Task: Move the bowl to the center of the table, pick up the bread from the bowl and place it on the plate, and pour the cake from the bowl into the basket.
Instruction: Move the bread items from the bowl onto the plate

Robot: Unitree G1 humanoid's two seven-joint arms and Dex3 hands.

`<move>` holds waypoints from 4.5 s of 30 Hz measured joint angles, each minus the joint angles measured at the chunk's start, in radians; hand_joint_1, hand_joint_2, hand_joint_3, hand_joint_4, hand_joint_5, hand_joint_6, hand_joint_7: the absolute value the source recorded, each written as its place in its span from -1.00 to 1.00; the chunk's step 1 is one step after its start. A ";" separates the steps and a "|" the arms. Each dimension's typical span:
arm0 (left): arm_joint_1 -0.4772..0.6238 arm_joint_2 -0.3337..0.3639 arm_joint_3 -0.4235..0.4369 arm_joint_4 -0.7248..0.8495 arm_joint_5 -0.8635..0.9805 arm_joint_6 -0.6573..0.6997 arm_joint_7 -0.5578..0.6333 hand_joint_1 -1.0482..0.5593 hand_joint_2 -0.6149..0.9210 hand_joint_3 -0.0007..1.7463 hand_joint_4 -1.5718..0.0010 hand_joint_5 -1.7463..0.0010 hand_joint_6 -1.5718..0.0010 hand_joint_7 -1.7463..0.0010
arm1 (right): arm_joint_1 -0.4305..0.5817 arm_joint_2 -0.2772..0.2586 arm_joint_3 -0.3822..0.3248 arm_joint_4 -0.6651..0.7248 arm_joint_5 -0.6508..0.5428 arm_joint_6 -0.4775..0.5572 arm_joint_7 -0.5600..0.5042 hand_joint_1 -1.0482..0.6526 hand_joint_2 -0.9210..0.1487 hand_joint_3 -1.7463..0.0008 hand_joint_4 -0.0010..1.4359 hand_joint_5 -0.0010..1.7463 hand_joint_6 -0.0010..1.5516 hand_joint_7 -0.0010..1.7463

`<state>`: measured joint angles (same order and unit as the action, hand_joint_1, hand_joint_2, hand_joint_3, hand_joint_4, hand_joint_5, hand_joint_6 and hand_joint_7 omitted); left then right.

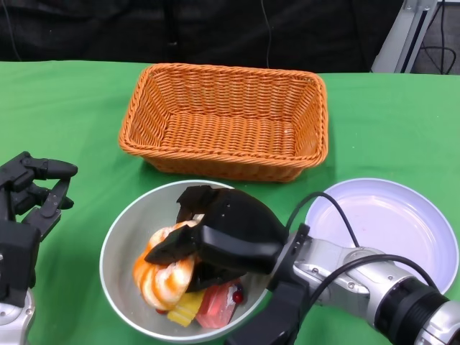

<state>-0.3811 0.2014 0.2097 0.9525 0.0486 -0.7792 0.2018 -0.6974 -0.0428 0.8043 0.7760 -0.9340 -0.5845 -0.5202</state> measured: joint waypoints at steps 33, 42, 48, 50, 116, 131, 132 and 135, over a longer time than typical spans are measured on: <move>0.000 0.001 -0.002 0.004 -0.001 0.001 -0.004 0.16 1.00 -0.64 -0.07 -0.54 -0.14 -0.03 | 0.115 -0.007 -0.253 -0.197 0.277 -0.093 0.177 0.11 -1.00 0.89 0.26 0.35 0.57 -0.82; 0.000 0.001 -0.001 0.011 0.005 0.002 -0.002 0.14 1.00 -0.64 -0.07 -0.58 -0.14 -0.02 | 0.156 -0.004 -0.293 -0.264 0.337 -0.101 0.243 0.10 -1.00 0.83 0.24 0.37 0.57 -0.79; -0.001 0.002 0.000 0.016 0.007 0.002 0.003 0.15 1.00 -0.65 -0.06 -0.53 -0.15 0.01 | 0.173 -0.005 -0.331 -0.360 0.365 -0.078 0.301 0.10 -0.98 0.77 0.20 0.41 0.54 -0.73; -0.001 0.002 0.000 0.016 0.007 0.002 0.003 0.16 1.00 -0.65 -0.06 -0.51 -0.15 0.02 | 0.184 -0.005 -0.342 -0.376 0.374 -0.073 0.311 0.10 -0.87 0.64 0.22 0.37 0.46 -0.59; -0.011 0.009 -0.003 0.042 0.002 -0.002 -0.010 0.19 1.00 -0.63 -0.08 -0.47 -0.13 -0.04 | 0.274 -0.153 -0.561 -0.413 0.456 -0.138 0.373 0.14 -0.33 0.00 0.12 0.67 0.23 -0.07; -0.015 0.011 0.001 0.050 -0.009 -0.002 -0.025 0.18 1.00 -0.63 -0.09 -0.47 -0.14 -0.04 | 0.380 -0.254 -0.670 -0.474 0.500 -0.116 0.414 0.17 -0.32 -0.02 0.08 0.80 0.22 -0.05; -0.015 0.011 0.001 0.053 -0.012 -0.002 -0.025 0.18 1.00 -0.63 -0.09 -0.47 -0.14 -0.04 | 0.384 -0.258 -0.676 -0.474 0.502 -0.115 0.415 0.17 -0.32 -0.02 0.08 0.80 0.22 -0.05; -0.015 0.021 0.001 0.059 -0.014 -0.002 -0.025 0.18 1.00 -0.62 -0.08 -0.47 -0.13 -0.03 | 0.393 -0.269 -0.682 -0.474 0.504 -0.116 0.416 0.19 -0.31 -0.04 0.07 0.81 0.21 -0.05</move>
<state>-0.3960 0.2220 0.2104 1.0114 0.0349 -0.7813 0.1764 -0.3040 -0.3114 0.1218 0.3024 -0.4299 -0.7000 -0.1042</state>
